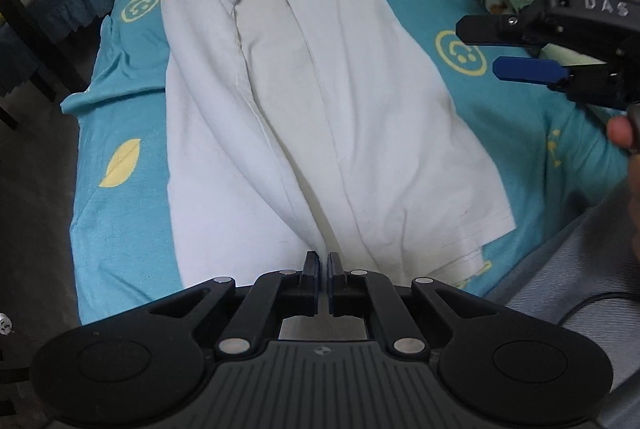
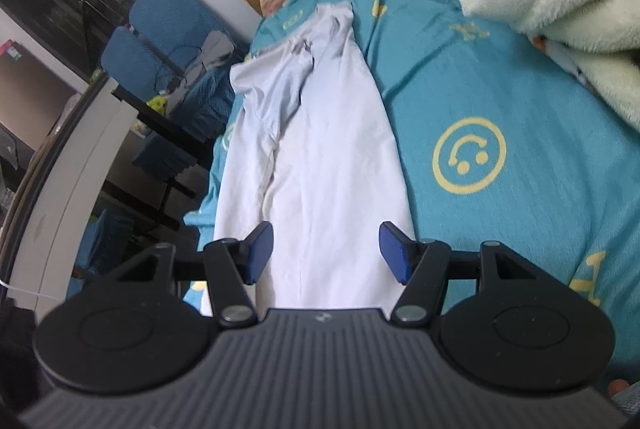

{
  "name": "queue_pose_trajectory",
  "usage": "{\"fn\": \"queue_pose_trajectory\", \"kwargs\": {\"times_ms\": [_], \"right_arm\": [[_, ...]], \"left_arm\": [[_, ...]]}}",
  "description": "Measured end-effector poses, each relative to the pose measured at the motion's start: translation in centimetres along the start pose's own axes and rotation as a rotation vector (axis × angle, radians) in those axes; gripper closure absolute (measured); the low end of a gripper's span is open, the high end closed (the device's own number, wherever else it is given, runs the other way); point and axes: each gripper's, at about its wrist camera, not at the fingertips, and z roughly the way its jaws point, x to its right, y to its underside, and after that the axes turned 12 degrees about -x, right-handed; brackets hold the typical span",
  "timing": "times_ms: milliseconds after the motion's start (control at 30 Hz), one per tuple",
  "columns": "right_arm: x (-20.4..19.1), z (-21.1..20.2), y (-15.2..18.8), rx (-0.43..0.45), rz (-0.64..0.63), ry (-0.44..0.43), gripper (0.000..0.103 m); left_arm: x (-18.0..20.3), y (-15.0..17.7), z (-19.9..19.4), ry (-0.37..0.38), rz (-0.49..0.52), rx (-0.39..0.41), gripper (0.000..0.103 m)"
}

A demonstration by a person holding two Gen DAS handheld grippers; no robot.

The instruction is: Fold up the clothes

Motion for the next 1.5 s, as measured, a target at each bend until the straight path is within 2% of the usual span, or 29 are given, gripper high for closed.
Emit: {"fn": "queue_pose_trajectory", "kwargs": {"times_ms": [100,167,267,333,367,433,500,567,633,867,1133,1333,1367,1467,1500], "right_arm": [[0.8,0.8,-0.1,-0.057,0.035,-0.012,0.041],[1.2,1.4,-0.2,-0.086,0.054,-0.002,0.041],[1.8,2.2,-0.1,-0.119,0.082,0.032,0.041],[2.3,2.7,-0.1,-0.135,0.105,0.062,0.041],[2.6,3.0,-0.1,-0.144,0.118,0.079,0.041],[3.1,3.8,-0.2,-0.168,0.146,0.104,0.041],[3.2,4.1,0.0,-0.193,0.154,0.085,0.041],[3.3,4.4,0.1,-0.218,0.162,0.066,0.041],[3.4,4.8,0.3,-0.243,0.170,0.047,0.042],[3.8,5.9,0.9,-0.330,0.195,-0.019,0.042],[0.0,6.5,3.4,-0.422,-0.005,0.052,0.042],[-1.0,6.7,4.8,-0.450,-0.065,0.068,0.043],[-1.2,6.7,4.9,-0.451,-0.079,0.080,0.045],[-1.7,6.8,5.1,-0.446,-0.123,0.135,0.059],[-1.7,6.7,5.1,-0.442,-0.136,0.149,0.068]], "left_arm": [[-0.3,0.2,0.6,0.026,-0.009,0.019,0.081],[-0.8,0.4,-0.1,0.041,-0.019,0.056,0.057],[-2.9,0.5,-1.5,0.085,-0.088,0.134,0.043],[-5.0,0.5,-1.5,0.100,-0.171,0.174,0.037],[-6.2,0.5,-1.5,0.105,-0.215,0.193,0.037],[-8.4,0.3,-0.3,0.109,-0.303,0.183,0.036],[-10.6,0.0,1.1,0.110,-0.382,0.155,0.038],[-12.0,-0.3,2.2,0.126,-0.418,0.125,0.038],[-12.5,-0.5,3.1,0.172,-0.434,0.094,0.038],[-11.5,-0.2,4.5,0.266,-0.398,0.015,0.039],[-10.9,0.4,4.6,0.282,-0.368,-0.029,0.039],[-10.0,0.4,4.2,0.303,-0.319,-0.082,0.040],[-9.8,0.5,4.1,0.308,-0.309,-0.094,0.040],[-9.2,0.8,3.9,0.323,-0.274,-0.132,0.043],[-8.9,0.9,3.8,0.324,-0.258,-0.145,0.045]]}}
